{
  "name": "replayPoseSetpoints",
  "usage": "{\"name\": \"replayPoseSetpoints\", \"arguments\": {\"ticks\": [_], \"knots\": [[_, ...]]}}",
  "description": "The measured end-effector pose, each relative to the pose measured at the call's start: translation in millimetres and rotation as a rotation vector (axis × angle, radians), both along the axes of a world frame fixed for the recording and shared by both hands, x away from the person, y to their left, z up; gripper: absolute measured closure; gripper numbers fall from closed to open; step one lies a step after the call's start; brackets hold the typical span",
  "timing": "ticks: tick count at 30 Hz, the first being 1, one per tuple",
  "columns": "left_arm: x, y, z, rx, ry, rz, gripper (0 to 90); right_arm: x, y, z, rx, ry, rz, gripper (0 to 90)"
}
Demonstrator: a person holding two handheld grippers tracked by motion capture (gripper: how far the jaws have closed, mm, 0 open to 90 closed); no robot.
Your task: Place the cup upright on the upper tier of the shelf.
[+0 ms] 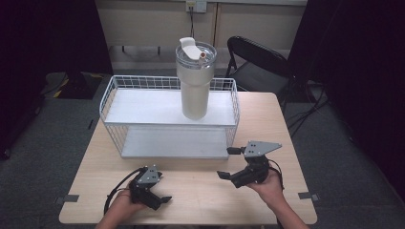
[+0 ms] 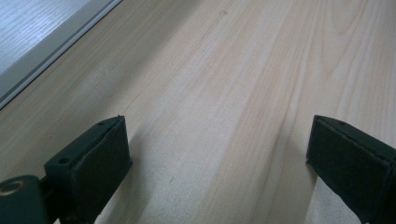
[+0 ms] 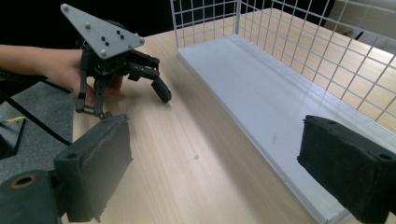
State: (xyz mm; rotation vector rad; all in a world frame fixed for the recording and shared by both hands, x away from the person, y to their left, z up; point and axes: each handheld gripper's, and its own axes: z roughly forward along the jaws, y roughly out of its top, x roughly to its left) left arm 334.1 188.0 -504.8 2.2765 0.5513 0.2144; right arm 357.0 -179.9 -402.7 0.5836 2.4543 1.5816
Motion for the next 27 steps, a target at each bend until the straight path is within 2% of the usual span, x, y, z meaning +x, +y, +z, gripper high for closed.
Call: {"name": "replayPoseSetpoints", "arguments": {"ticks": [6,10,27], "knots": [[0.0,0.0,0.0,0.000,0.000,0.000,5.4,-2.4,-5.3,-11.4,-0.031,0.000,0.004,8.7],[0.0,0.0,0.0,0.001,0.000,-0.001,5.4,-2.5,-10.3,-17.2,-0.031,0.011,-0.001,8.9],[0.0,0.0,0.0,0.000,0.000,0.000,5.4,-5.2,-44.6,-42.3,-0.078,0.041,-0.054,9.5]]}}
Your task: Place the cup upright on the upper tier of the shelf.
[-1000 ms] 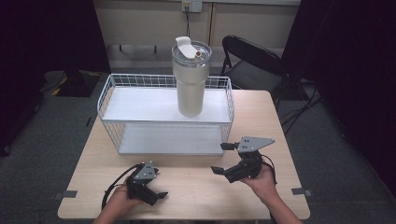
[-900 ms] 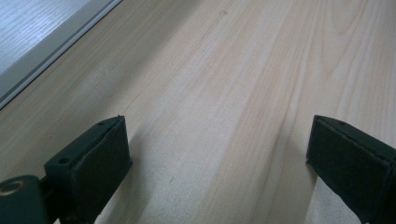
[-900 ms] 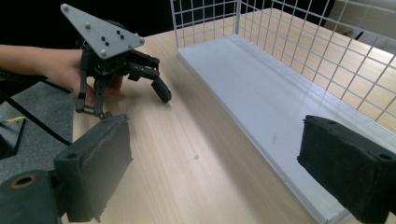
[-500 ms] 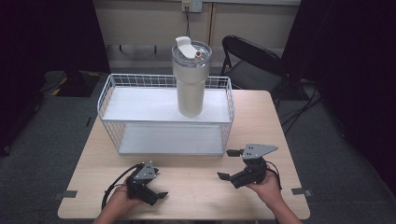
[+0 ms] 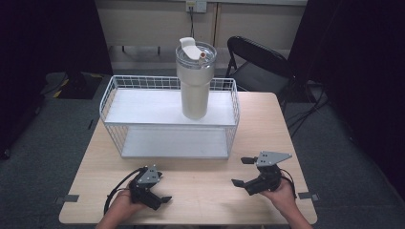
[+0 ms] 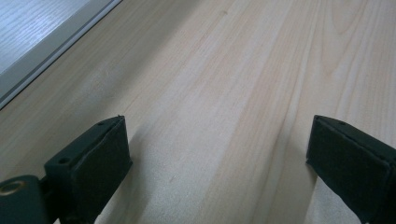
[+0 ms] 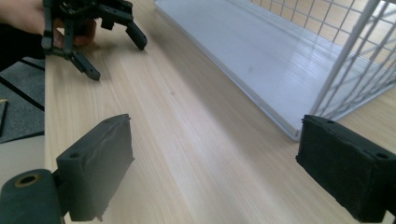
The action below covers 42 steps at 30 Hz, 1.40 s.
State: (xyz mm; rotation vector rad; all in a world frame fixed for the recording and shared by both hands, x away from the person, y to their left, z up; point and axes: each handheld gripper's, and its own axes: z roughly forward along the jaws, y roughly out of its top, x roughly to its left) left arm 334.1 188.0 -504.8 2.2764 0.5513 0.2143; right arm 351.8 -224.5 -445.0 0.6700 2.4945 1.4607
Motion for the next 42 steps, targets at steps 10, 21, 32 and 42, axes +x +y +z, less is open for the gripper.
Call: {"name": "replayPoseSetpoints", "arguments": {"ticks": [10,21,32,42], "knots": [[0.0,0.0,0.0,0.001,0.000,0.000,5.4,-4.8,-12.5,-10.0,-0.033,0.002,-0.021,9.6],[0.0,0.0,0.0,0.001,0.000,-0.001,5.4,-10.7,-30.0,-22.2,-0.075,0.004,-0.048,9.6],[0.0,0.0,0.0,0.001,-0.001,-0.001,5.4,-13.6,-49.6,-32.6,-0.097,0.020,-0.083,9.6],[0.0,0.0,0.0,0.000,0.000,0.000,5.4,-17.4,-65.1,-50.6,-0.149,0.044,-0.109,9.6]]}}
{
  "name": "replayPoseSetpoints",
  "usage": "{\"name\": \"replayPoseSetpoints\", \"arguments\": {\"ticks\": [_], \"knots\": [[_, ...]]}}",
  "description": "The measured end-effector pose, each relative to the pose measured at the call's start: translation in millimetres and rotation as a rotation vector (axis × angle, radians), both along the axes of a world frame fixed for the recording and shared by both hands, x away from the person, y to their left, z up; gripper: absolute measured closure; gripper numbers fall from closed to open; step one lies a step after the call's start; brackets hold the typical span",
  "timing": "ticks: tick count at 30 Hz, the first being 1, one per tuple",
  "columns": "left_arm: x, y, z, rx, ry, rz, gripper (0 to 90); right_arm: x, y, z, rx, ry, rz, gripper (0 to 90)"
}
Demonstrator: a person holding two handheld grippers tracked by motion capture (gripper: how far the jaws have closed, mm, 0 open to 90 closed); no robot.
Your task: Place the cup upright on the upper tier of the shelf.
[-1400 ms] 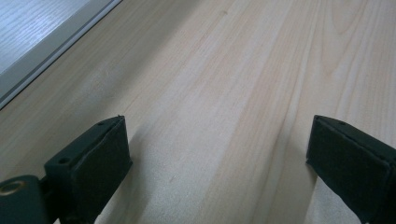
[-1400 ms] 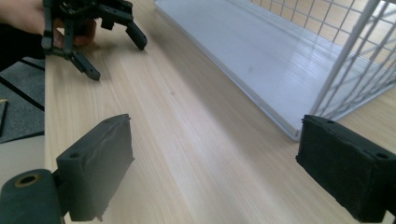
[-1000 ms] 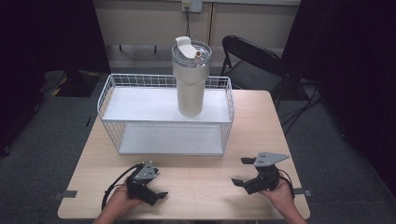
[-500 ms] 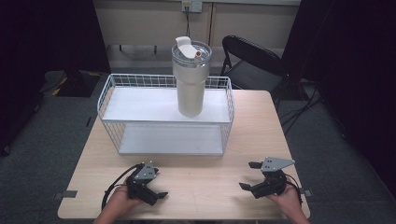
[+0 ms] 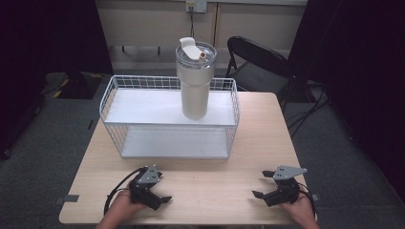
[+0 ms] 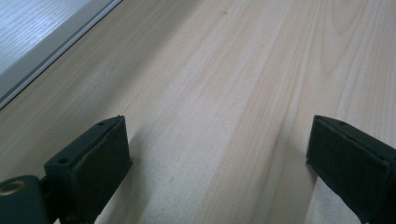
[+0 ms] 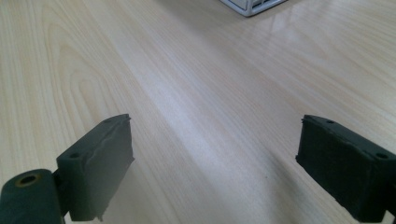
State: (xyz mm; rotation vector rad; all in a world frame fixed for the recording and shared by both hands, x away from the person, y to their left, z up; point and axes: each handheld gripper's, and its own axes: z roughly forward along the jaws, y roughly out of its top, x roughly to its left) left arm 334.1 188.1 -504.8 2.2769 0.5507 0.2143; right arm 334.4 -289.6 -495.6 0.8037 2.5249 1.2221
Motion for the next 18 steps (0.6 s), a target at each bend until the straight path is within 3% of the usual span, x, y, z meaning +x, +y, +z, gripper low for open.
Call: {"name": "replayPoseSetpoints", "arguments": {"ticks": [9,12,14,18], "knots": [[-0.3,0.1,0.0,0.001,0.000,0.004,5.4,2.2,-1.2,-9.0,-0.035,0.012,0.011,9.6],[-1.2,-0.8,-0.7,-0.019,0.007,0.015,5.3,3.3,-1.2,-9.9,-0.051,0.022,0.018,9.6],[-0.2,0.2,0.1,0.003,-0.001,0.002,5.3,3.6,-1.3,-10.6,-0.080,0.013,0.013,9.3],[-0.4,0.0,-0.1,-0.002,0.001,0.005,5.4,3.8,-2.6,-10.7,-0.081,0.017,-0.007,8.4]]}}
